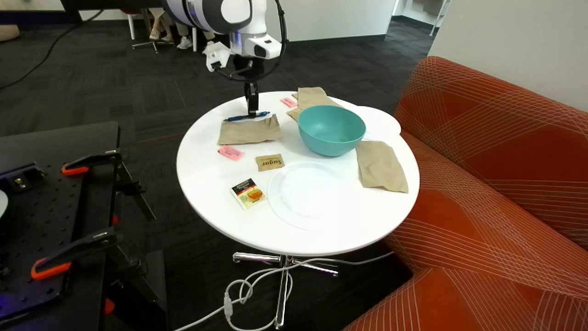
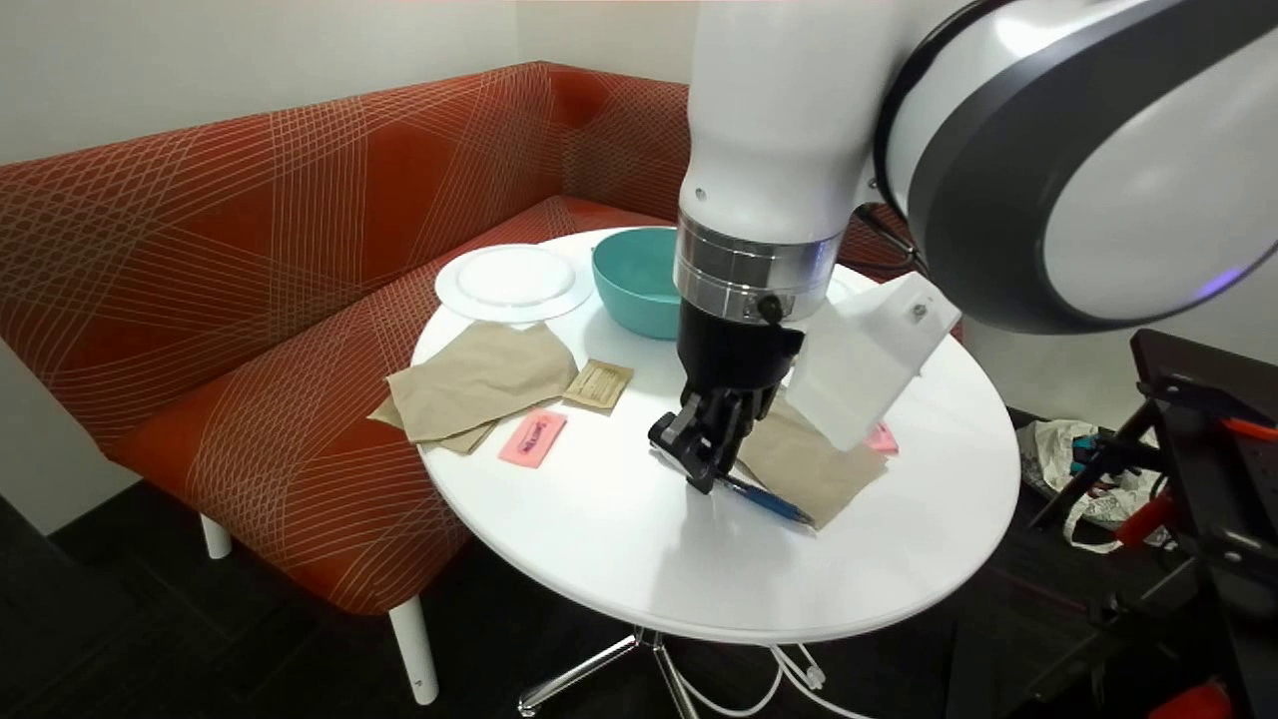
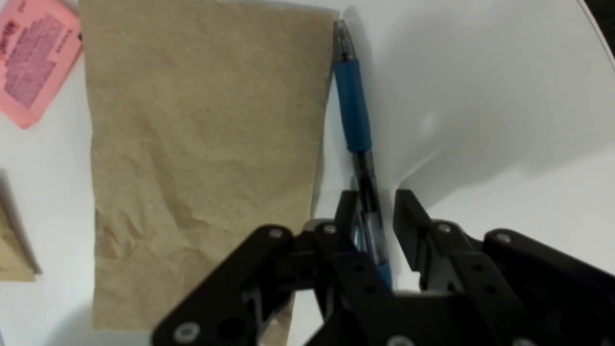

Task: Put the pen in the bowl

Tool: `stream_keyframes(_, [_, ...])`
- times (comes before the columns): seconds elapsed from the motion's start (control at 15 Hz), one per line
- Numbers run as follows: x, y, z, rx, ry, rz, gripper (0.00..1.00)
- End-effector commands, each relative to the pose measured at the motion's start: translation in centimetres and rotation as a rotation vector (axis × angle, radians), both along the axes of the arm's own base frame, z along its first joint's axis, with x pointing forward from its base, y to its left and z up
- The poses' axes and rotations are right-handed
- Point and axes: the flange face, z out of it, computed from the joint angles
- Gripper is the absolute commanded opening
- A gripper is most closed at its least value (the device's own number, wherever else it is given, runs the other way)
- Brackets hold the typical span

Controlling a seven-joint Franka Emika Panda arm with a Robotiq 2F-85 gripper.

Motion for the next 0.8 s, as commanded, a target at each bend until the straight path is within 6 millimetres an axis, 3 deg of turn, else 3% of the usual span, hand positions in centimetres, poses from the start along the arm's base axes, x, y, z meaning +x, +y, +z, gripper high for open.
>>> stream_keyframes(0.0, [0.5,0.2,-0.1,-0.003,0.008,-0.032,0.01])
stream_keyframes(0.33, [0.3,0.4,0.3,-0.005,0.009,-0.033,0.03])
stream_keyframes(0.73, [-0.1,-1.7,5.6,0.012,-0.06,-0.131,0.03])
